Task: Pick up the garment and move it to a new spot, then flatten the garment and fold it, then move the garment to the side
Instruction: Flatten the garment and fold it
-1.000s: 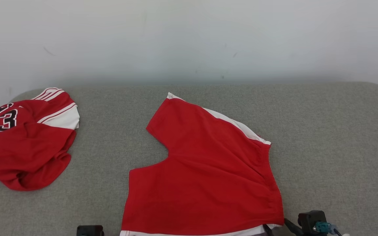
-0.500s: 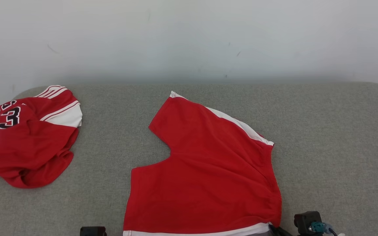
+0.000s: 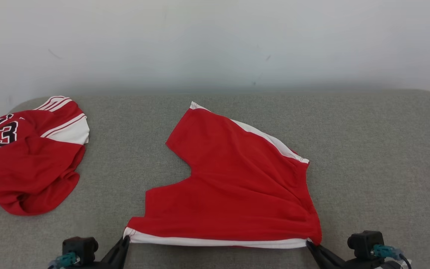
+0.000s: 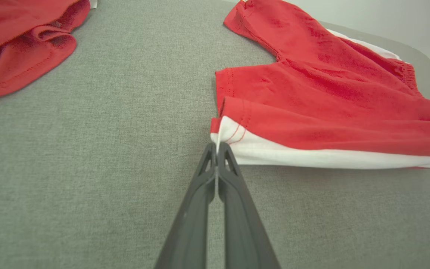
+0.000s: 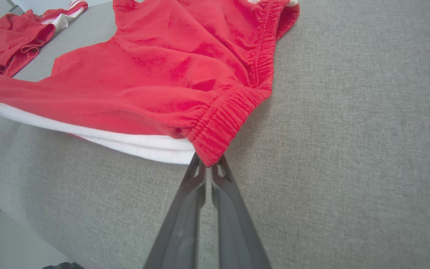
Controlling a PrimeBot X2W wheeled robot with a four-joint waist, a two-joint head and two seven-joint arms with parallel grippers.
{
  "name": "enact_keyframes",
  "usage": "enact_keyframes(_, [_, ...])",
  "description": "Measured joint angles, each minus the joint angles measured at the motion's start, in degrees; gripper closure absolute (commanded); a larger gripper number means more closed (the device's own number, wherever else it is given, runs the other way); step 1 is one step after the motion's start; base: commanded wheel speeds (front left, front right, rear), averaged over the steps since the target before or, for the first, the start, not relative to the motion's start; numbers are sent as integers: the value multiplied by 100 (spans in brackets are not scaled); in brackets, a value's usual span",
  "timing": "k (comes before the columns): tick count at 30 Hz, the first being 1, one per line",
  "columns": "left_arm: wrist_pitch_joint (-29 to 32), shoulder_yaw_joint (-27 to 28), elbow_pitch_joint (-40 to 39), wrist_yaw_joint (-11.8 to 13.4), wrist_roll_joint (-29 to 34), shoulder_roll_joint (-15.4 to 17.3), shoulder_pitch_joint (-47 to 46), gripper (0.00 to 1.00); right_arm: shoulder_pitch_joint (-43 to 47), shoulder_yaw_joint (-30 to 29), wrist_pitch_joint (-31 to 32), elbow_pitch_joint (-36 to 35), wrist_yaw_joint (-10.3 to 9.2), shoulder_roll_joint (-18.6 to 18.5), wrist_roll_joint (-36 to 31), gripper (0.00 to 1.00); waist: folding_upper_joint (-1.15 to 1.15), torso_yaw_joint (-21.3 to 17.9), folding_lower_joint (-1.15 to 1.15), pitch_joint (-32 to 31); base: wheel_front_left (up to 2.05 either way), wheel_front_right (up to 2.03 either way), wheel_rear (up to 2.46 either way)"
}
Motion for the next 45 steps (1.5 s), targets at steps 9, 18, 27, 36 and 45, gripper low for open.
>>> enact_keyframes(9, [259,7,-476,-308,-105,282,-902,100,-416,-285,405,-645,120,-143,459,100,0,-156,0,238,0,0,0])
enact_keyframes(18, [869,182,-280,-411,-638,542,-2297,100,-1606,-267,1003,-726,113,36,673,100,1,-368,1,680,0,0,0])
enact_keyframes(27, [1464,123,355,-457,-832,773,-3396,100,-2509,-334,1422,-377,104,238,983,100,1,-689,1,1117,0,0,0])
enact_keyframes(36, [1959,-134,937,-458,-1113,1036,-4515,100,-3262,-419,1591,122,3,637,1217,100,1,-1035,1,1624,0,0,0])
enact_keyframes(45, [2231,-723,1489,-458,-1323,1341,-5386,100,-3868,-337,1602,617,-67,905,1298,100,1,-1373,1,2179,0,0,0])
